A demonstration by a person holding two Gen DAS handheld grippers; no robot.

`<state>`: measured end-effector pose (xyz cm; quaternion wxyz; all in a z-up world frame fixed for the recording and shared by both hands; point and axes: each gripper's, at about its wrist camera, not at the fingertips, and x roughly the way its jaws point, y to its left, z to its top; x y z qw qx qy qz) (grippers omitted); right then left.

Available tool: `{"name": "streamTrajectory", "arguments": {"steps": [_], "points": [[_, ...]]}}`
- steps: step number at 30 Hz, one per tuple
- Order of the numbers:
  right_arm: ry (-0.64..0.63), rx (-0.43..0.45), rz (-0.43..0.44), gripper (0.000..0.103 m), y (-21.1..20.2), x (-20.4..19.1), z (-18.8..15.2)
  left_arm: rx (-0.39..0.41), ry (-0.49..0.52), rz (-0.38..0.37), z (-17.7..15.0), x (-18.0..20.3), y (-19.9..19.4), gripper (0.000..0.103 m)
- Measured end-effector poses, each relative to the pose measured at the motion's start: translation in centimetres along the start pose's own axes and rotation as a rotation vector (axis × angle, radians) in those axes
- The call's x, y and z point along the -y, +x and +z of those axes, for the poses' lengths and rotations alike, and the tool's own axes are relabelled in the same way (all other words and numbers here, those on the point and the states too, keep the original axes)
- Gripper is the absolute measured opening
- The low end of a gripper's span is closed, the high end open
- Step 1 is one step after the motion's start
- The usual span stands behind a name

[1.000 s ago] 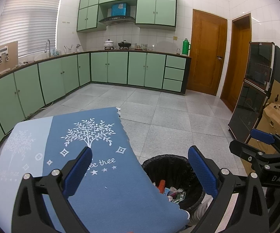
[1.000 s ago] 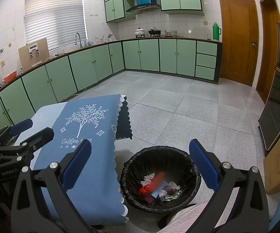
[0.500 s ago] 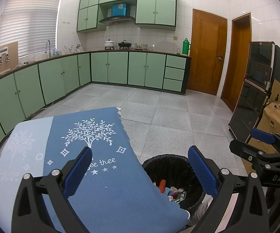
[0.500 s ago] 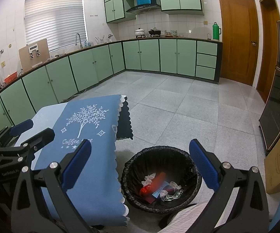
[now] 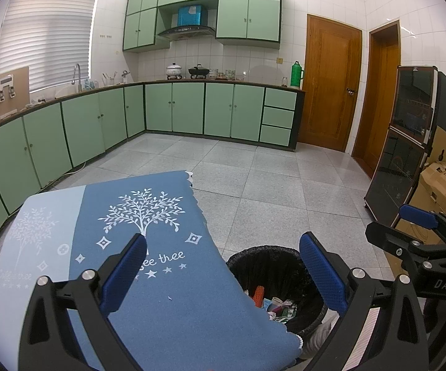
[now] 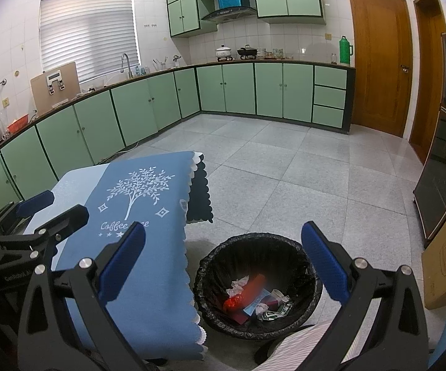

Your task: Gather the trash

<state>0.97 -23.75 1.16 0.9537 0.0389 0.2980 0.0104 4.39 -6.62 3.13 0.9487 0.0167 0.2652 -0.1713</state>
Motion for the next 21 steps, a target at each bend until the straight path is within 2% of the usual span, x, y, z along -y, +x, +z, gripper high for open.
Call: {"name": "streamTrajectory", "arguments": {"steps": [21], "points": [[0.000, 0.001, 0.001, 0.098, -0.09, 0.07, -0.03, -0.001, -0.003, -0.003, -0.10, -0.07, -0.13, 0.097]]}}
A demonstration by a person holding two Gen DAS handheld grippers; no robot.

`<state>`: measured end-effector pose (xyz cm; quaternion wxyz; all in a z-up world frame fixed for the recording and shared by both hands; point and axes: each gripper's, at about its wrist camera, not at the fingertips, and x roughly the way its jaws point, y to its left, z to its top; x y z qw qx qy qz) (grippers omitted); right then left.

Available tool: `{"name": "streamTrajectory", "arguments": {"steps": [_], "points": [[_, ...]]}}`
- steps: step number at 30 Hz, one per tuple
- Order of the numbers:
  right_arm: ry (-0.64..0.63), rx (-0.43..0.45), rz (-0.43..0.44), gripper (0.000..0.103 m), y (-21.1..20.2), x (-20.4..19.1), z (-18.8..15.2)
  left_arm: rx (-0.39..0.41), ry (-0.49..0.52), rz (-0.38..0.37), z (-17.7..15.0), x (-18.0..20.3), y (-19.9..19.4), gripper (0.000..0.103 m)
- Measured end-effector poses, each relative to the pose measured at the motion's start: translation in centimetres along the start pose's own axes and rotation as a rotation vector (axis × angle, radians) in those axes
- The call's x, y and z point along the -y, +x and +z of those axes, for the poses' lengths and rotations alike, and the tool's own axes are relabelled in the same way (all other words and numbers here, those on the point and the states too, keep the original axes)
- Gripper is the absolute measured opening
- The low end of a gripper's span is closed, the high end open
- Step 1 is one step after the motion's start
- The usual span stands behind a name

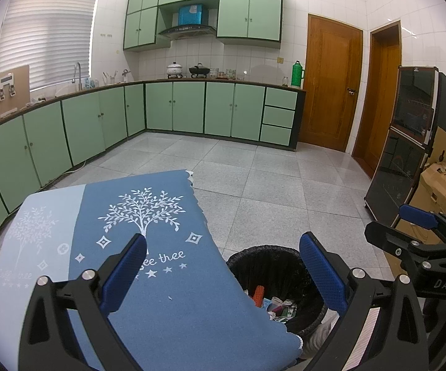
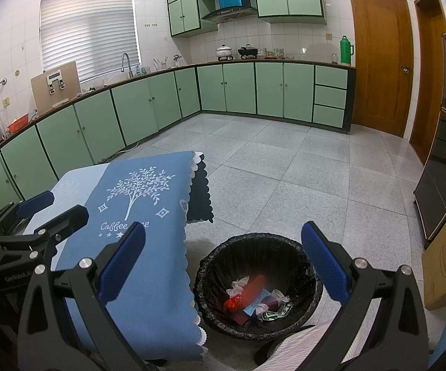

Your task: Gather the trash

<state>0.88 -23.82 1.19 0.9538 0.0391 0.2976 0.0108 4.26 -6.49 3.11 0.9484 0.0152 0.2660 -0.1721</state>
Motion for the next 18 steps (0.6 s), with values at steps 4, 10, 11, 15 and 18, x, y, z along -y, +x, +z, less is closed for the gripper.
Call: {"name": "streamTrajectory", "arguments": {"steps": [4, 10, 11, 15, 18], "points": [[0.000, 0.000, 0.000, 0.098, 0.02, -0.01, -0.01, -0.003, 0.000, 0.000, 0.00, 0.03, 0.04, 0.097], [0.000, 0.000, 0.000, 0.098, 0.03, -0.01, -0.01, -0.005, 0.000, 0.002, -0.02, 0.08, 0.01, 0.097], [0.000, -0.001, 0.000, 0.098, 0.05, -0.03, 0.00, -0.006, -0.001, 0.001, -0.01, 0.07, 0.03, 0.097], [0.000, 0.000, 0.000, 0.098, 0.07, -0.05, 0.00, -0.007, 0.000, 0.002, 0.02, 0.12, 0.02, 0.097], [0.000, -0.001, 0.000, 0.098, 0.03, 0.02, -0.06, -0.007, 0.000, 0.002, 0.01, 0.11, -0.02, 0.097]]}}
